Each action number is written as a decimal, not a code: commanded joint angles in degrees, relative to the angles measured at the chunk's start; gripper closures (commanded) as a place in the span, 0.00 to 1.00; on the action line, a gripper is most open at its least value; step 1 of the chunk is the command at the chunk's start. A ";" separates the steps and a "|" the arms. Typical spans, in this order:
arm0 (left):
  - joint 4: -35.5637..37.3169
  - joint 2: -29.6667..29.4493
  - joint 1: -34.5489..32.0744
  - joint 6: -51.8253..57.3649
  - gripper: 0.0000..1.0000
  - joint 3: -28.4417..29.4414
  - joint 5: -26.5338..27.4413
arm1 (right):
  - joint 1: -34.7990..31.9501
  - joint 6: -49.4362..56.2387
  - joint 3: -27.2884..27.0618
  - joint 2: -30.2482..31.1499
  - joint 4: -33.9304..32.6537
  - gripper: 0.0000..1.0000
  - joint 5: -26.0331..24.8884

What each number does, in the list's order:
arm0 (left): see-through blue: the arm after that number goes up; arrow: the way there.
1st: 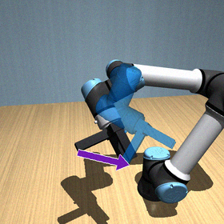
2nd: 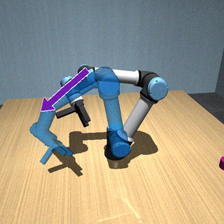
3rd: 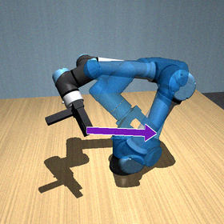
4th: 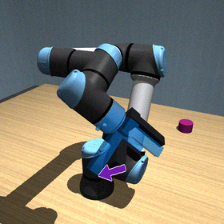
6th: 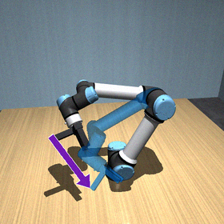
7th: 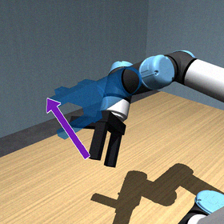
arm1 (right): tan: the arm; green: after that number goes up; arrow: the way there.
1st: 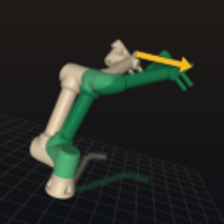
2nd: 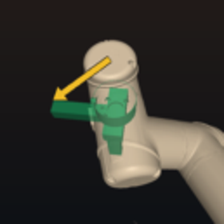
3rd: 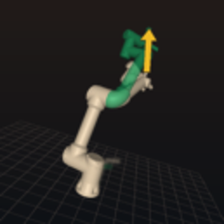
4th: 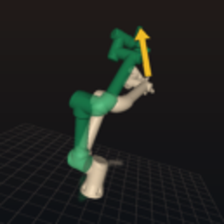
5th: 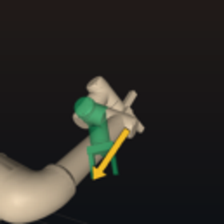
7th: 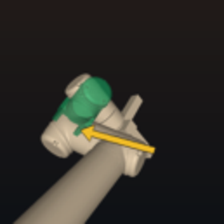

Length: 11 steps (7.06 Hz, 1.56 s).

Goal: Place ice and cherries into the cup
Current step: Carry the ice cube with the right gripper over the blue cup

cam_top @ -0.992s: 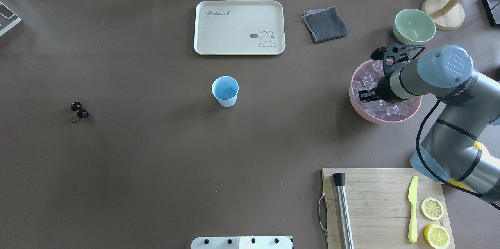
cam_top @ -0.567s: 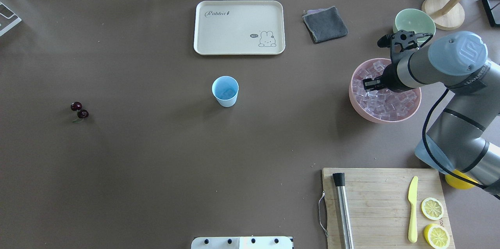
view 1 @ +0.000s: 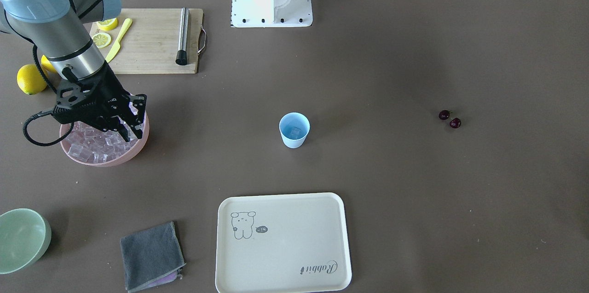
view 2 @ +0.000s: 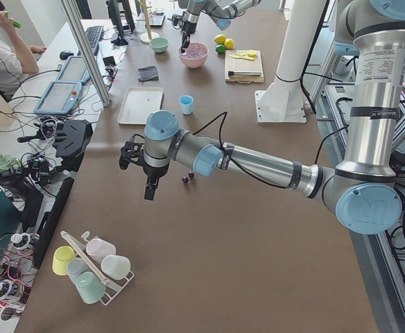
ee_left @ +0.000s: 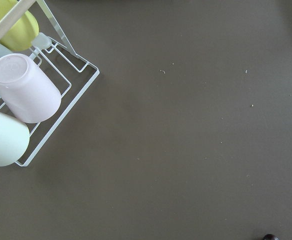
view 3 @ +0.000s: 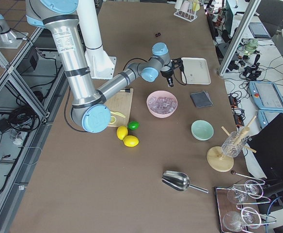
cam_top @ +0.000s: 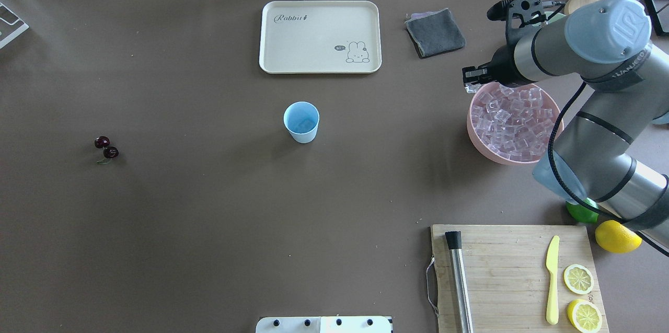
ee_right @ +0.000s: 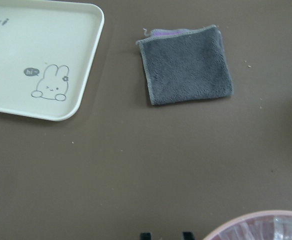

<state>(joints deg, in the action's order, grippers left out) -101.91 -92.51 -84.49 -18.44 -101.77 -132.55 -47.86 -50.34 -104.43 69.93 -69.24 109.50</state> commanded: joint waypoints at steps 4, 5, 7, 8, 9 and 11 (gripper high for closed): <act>-0.04 -0.04 0.56 0.07 0.02 0.43 -0.52 | 10.21 -1.16 7.54 -20.06 0.50 1.00 -7.25; -0.04 -0.04 0.73 0.07 0.02 0.43 -0.52 | 12.68 -1.16 10.44 -22.88 0.68 1.00 -9.98; -0.13 0.05 1.17 0.07 0.02 0.78 -0.52 | 16.02 -1.08 14.67 -26.76 1.12 1.00 -11.58; -0.13 0.05 1.17 0.07 0.02 0.78 -0.52 | 17.17 -0.99 17.47 -28.86 1.21 1.00 -12.02; -0.13 0.05 1.17 0.07 0.02 0.87 -0.52 | 17.45 -0.73 18.81 -28.97 1.39 1.00 -12.12; -0.13 0.14 1.26 0.16 0.02 1.22 -0.43 | 17.71 -0.55 23.19 -28.80 5.23 1.00 -12.47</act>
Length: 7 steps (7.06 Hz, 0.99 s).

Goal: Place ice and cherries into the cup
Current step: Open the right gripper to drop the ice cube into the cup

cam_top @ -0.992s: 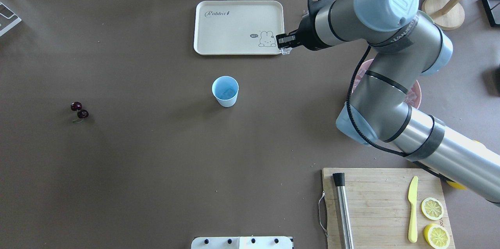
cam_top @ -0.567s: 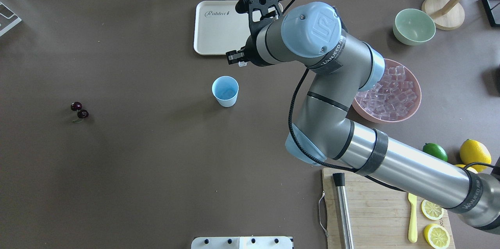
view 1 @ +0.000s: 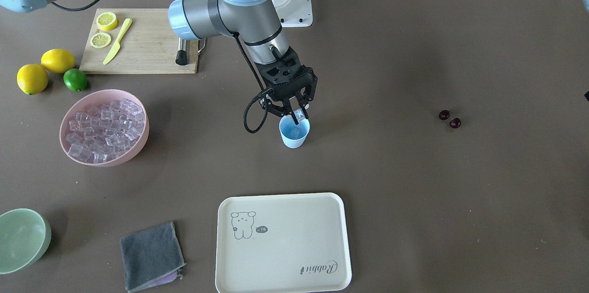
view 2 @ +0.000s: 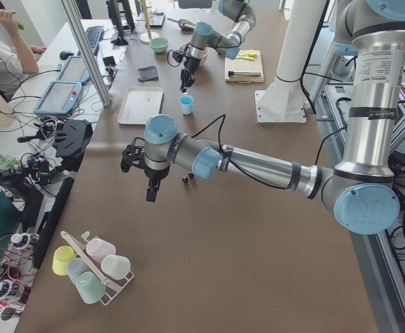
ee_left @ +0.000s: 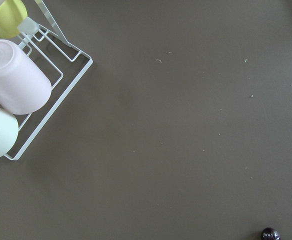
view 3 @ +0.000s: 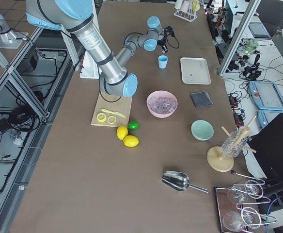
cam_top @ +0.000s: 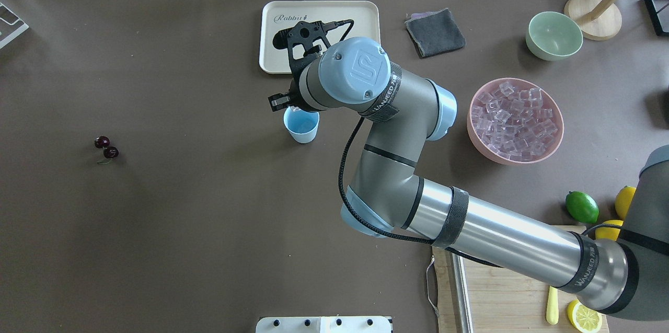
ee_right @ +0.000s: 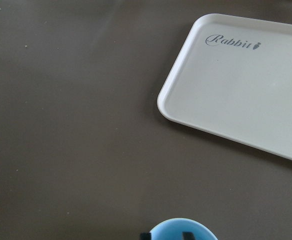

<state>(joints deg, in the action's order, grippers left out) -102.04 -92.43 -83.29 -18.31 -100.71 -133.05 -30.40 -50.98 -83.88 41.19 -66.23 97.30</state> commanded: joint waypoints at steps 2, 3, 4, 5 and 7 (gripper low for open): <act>0.00 -0.03 0.33 0.03 0.02 0.16 -0.02 | 0.43 0.18 3.46 0.03 2.51 1.00 -0.97; 0.00 -0.03 0.33 0.03 0.02 0.07 -0.02 | 0.43 0.27 3.46 0.03 2.51 0.01 -0.97; 0.00 -0.46 0.33 -0.06 0.02 0.07 -0.02 | 0.26 0.96 2.76 0.20 2.59 0.00 -0.79; 0.00 -0.73 0.33 -0.06 0.02 -0.27 -0.11 | -0.61 1.32 1.36 0.46 2.51 0.00 -0.36; 0.17 -1.96 0.33 -0.06 0.02 -0.54 0.59 | -6.73 1.84 -3.11 4.31 1.89 0.00 8.63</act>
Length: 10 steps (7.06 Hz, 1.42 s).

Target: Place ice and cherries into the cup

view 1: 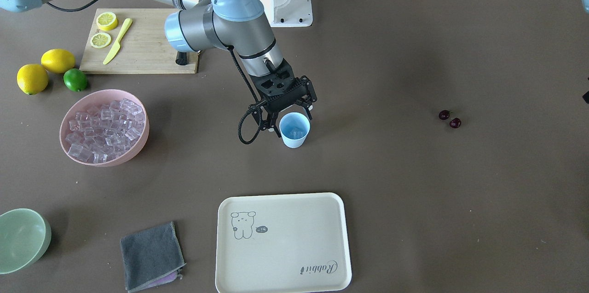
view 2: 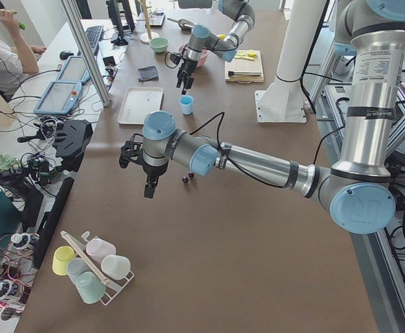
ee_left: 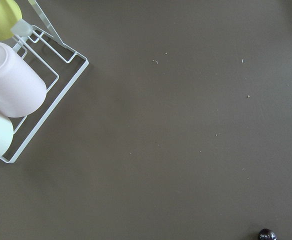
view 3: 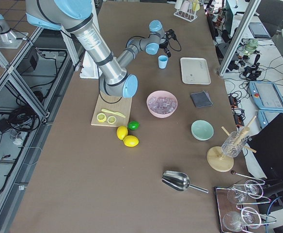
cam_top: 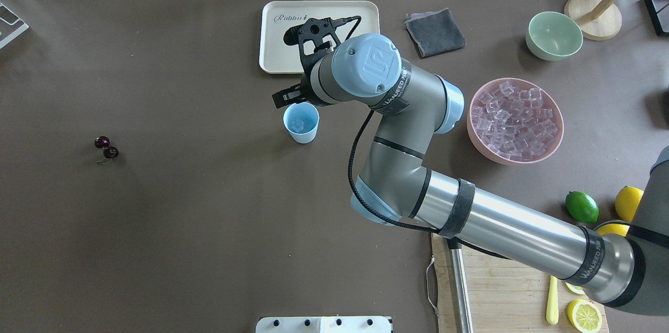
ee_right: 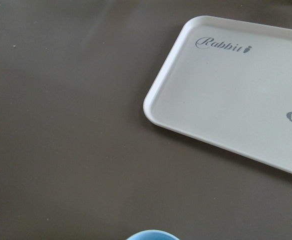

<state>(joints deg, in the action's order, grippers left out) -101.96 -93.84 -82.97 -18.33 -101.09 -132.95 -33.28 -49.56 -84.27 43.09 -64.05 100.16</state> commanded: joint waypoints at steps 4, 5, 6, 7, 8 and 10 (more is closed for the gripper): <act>0.01 -3.36 2.09 -7.90 0.02 -0.68 0.49 | -26.17 18.83 -9.34 17.52 -0.28 0.00 28.55; -1.30 -3.98 5.68 -12.65 0.02 -0.86 0.58 | -30.83 22.80 -9.42 20.60 -0.28 0.00 32.51; -4.62 -4.59 8.85 -17.83 0.02 -0.34 2.24 | -34.53 25.71 -9.43 23.67 -0.02 0.00 34.55; -8.39 -4.51 12.01 -22.84 0.02 0.18 3.91 | -37.35 29.48 -9.34 25.97 -0.28 0.00 36.14; -9.73 -4.95 13.09 -24.28 0.02 1.84 3.83 | -39.90 30.39 -9.34 27.73 -0.28 0.00 36.68; -9.75 -4.25 17.90 -24.30 0.02 2.03 4.01 | -40.19 32.59 -9.16 29.76 -0.11 0.00 35.63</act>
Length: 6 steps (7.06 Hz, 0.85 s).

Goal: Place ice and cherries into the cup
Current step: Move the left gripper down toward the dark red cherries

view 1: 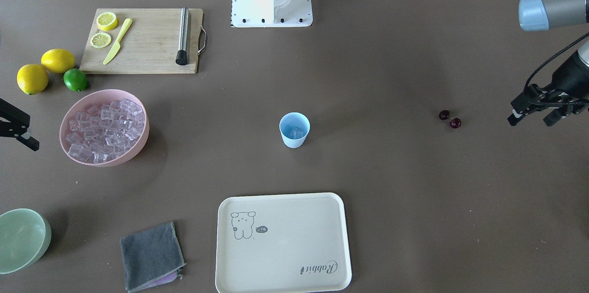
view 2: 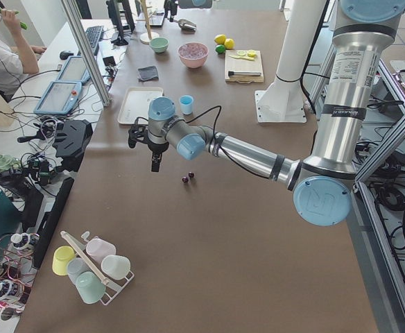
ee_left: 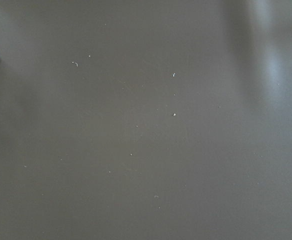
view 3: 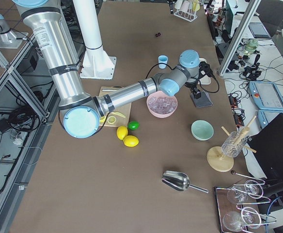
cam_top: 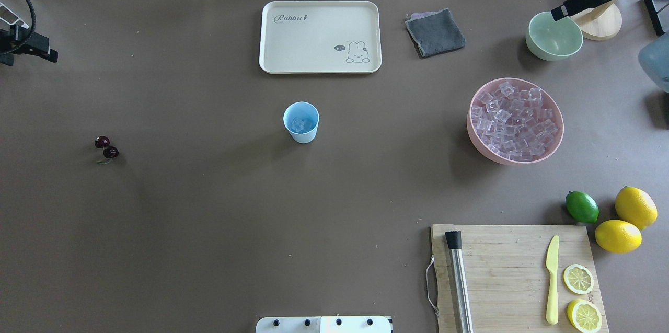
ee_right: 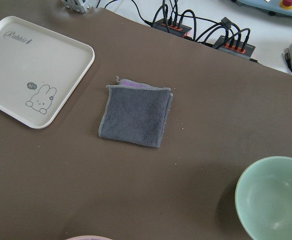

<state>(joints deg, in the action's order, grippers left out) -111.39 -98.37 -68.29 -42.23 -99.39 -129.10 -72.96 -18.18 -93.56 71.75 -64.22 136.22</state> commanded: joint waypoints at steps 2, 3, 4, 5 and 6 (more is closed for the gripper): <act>-0.32 0.20 8.67 -0.31 0.02 1.82 0.69 | -0.60 1.56 0.30 1.64 0.23 0.00 -0.96; -0.40 0.20 10.70 -0.05 0.04 3.14 2.61 | -0.69 1.65 -0.04 2.60 0.49 0.00 -1.13; -1.01 0.20 11.85 0.21 0.05 4.37 3.06 | -0.87 1.65 -0.13 3.04 0.58 0.00 -1.22; -3.54 0.02 12.65 0.39 0.08 7.26 3.06 | -1.04 1.74 -0.31 4.00 1.54 0.00 -1.22; -8.62 0.02 13.18 0.30 0.08 11.55 3.06 | -1.04 1.65 -0.40 5.67 4.16 0.00 -1.31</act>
<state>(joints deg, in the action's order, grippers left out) -115.35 -98.29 -55.99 -41.96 -92.16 -126.16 -73.93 -16.50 -93.81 75.78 -62.33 135.00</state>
